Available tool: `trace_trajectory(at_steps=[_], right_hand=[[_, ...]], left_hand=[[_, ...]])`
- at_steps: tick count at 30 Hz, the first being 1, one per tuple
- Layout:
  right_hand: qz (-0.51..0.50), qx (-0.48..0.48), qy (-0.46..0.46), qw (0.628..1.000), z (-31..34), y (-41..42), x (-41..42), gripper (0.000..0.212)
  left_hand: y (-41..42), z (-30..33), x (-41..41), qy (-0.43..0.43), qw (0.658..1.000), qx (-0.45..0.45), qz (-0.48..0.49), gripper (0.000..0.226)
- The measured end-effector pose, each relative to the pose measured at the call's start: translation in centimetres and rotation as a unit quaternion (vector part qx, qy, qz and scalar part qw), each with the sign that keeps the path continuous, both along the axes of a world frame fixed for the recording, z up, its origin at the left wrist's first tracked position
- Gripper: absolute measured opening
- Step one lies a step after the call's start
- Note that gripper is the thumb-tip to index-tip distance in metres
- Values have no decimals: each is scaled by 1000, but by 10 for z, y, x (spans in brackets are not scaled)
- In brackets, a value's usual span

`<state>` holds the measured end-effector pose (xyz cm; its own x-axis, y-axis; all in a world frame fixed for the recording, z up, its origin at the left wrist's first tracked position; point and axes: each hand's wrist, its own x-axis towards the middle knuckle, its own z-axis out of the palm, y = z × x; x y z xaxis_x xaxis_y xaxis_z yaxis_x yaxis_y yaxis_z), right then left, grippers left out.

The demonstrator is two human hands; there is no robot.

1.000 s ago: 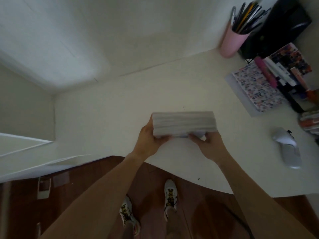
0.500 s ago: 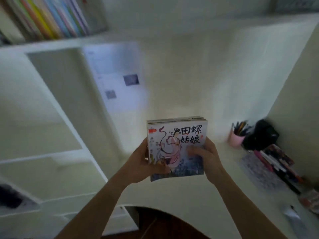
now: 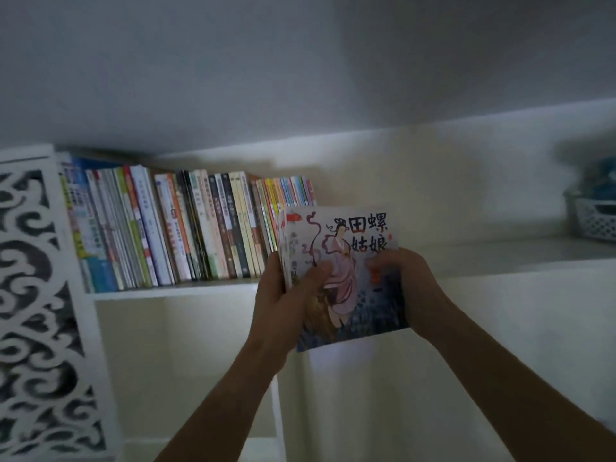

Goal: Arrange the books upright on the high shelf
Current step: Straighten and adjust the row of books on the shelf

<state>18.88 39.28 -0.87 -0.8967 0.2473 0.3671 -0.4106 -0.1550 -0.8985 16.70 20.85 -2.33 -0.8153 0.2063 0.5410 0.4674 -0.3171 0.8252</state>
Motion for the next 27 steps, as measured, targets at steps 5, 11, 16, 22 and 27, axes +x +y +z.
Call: trace_trajectory(at_steps=[5,11,16,22,27], right_hand=[[-7,57,-12,998,22,13,-20,11],[-355,320,52,877,52,39,-69,66],[-139,254,-3,957,46,43,-84,39],[-37,255,-77,963,48,62,-101,60],[-74,305,-87,945,54,68,-115,92]], left_hand=[[24,5,-12,23,998,50,40,45],[93,41,-62,116,959,66,250,44],[147,28,-107,143,902,-6,408,42],[171,2,-147,140,887,-109,427,58],[136,4,-164,301,797,-394,345,103]])
